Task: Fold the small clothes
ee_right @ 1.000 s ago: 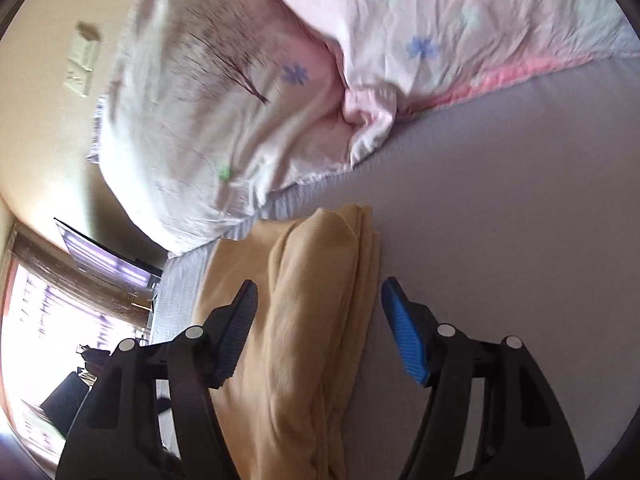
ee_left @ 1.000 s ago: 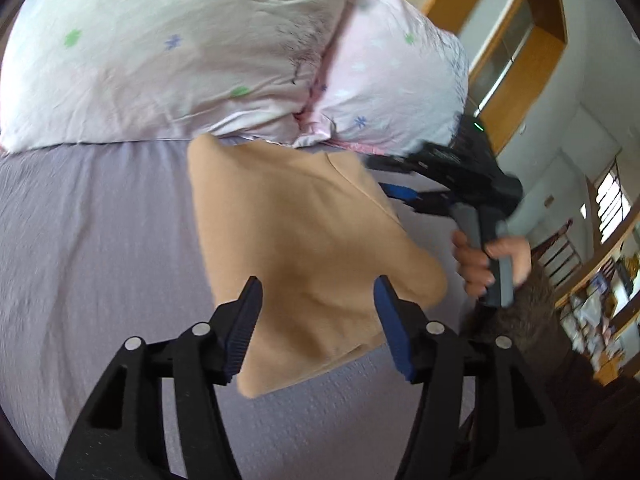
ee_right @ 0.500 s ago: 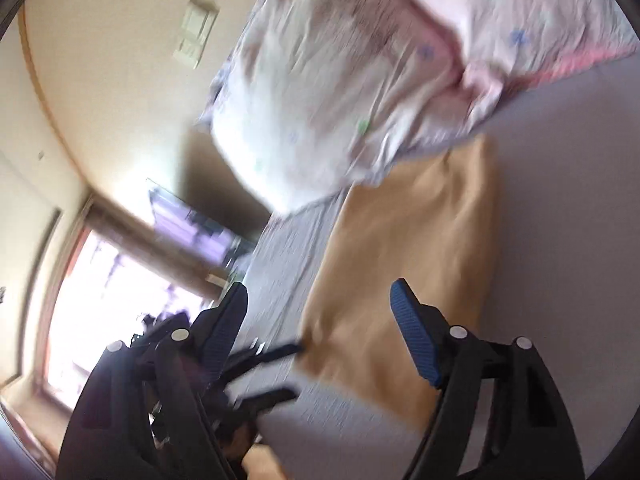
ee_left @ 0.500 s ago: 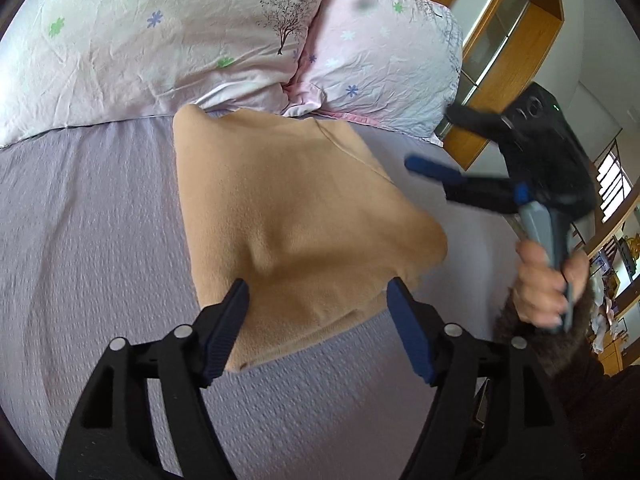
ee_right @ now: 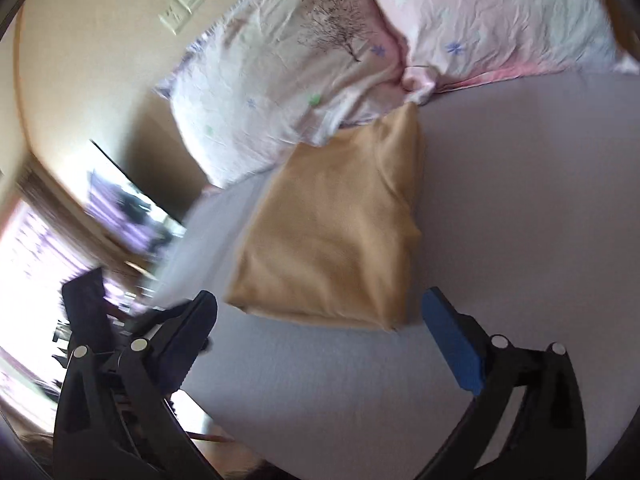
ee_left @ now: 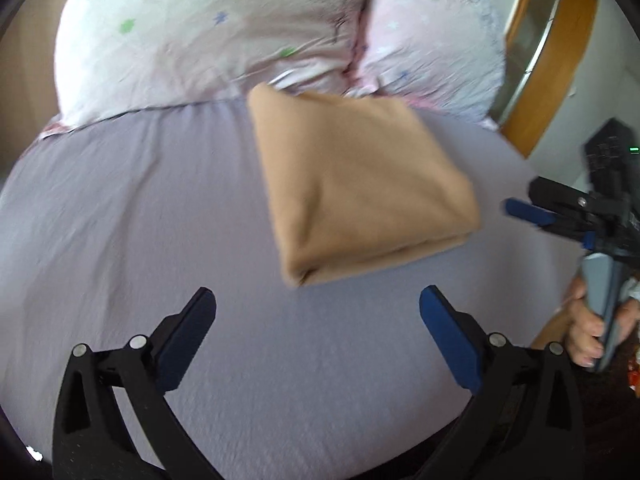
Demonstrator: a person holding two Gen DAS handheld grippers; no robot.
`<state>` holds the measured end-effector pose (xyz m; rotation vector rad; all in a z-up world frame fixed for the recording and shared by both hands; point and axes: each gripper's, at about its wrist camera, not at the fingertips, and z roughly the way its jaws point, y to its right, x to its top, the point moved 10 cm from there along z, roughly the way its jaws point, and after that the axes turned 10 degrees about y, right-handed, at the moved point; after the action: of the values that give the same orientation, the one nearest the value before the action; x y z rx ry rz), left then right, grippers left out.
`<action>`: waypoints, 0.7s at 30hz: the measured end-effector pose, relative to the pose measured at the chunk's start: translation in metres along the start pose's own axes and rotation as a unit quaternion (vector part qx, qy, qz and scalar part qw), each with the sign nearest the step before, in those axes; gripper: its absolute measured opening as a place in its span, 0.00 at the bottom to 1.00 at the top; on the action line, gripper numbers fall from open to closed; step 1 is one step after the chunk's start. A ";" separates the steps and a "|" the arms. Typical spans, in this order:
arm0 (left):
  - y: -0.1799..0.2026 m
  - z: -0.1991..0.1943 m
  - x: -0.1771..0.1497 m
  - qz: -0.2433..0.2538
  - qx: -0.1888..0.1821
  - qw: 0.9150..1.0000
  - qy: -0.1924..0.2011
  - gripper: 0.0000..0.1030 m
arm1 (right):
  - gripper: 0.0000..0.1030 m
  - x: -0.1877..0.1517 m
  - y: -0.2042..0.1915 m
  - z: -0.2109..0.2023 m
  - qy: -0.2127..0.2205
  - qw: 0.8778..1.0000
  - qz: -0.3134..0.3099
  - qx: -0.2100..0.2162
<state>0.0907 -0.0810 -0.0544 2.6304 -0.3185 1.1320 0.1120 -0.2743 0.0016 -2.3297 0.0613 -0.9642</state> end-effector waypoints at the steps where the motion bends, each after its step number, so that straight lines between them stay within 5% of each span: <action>1: -0.002 0.001 -0.005 0.001 0.013 1.000 -0.006 0.98 | 0.99 -0.011 0.003 0.000 -0.009 0.999 -0.020 -0.037; 10: -0.027 0.022 -0.034 -0.020 0.094 0.994 -0.056 0.98 | 0.99 -0.077 0.020 0.025 -0.056 0.977 -0.104 -0.175; 21: -0.027 0.027 -0.035 -0.010 0.126 0.990 -0.069 0.98 | 0.99 -0.087 0.015 0.026 -0.060 0.962 -0.142 -0.227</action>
<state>0.0935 -0.0610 -0.1023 2.9336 -0.1846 1.0471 0.0683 -0.2500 -0.0757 -2.8762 -0.1160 -1.0262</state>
